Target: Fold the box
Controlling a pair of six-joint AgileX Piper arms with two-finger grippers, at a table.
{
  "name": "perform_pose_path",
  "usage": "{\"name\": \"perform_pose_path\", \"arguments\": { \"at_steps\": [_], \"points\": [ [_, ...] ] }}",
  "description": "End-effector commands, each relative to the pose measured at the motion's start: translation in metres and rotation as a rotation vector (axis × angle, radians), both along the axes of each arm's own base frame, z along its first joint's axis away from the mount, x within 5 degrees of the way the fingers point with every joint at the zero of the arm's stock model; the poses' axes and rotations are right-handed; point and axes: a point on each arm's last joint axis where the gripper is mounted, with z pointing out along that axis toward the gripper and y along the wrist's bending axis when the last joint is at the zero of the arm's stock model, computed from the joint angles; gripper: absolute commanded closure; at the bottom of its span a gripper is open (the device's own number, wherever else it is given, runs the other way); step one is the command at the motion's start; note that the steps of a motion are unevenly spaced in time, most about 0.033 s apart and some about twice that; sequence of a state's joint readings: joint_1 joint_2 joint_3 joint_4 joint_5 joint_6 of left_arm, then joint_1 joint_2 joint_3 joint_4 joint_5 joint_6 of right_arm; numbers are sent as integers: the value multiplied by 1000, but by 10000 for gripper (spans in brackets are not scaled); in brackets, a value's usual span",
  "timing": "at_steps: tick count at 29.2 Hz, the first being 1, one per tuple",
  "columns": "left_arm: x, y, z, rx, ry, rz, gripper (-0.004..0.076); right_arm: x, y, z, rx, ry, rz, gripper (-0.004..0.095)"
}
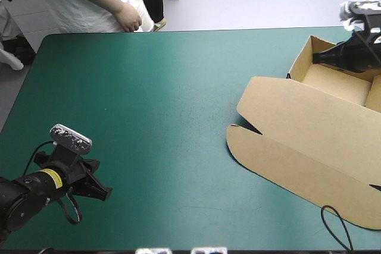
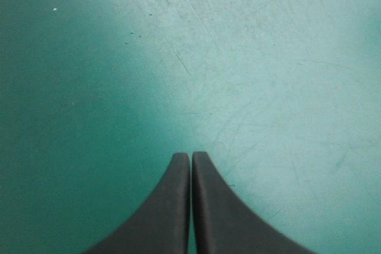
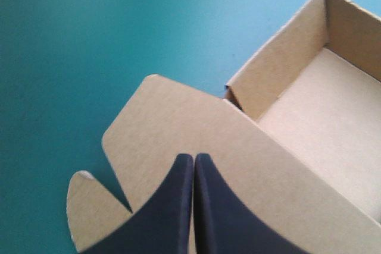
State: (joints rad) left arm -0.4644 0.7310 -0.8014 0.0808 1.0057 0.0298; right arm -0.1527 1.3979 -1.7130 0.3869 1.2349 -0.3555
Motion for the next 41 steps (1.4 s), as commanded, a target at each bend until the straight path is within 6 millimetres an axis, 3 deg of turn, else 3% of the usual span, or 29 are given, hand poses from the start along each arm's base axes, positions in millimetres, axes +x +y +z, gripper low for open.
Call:
{"name": "perform_pose_path", "arguments": {
  "at_steps": [1,3,8,22,30,41],
  "points": [
    [4,-3,7,-40,-72,-4,731,-34,25,15,-29,-137,48,915],
    [4,-3,-2,-35,-55,-5,731,-53,35,1,-21,-126,80,915],
    [4,-4,-11,-26,-28,-5,731,-89,37,-29,-12,-143,67,916],
    [-25,12,1,-77,-107,7,731,-181,35,-108,-4,-189,45,918],
    [-34,16,2,-93,-129,7,731,-212,36,-139,2,-217,49,922],
    [-45,16,-34,-156,-112,-6,731,-235,36,-164,-9,-233,62,922]
  ]
}}
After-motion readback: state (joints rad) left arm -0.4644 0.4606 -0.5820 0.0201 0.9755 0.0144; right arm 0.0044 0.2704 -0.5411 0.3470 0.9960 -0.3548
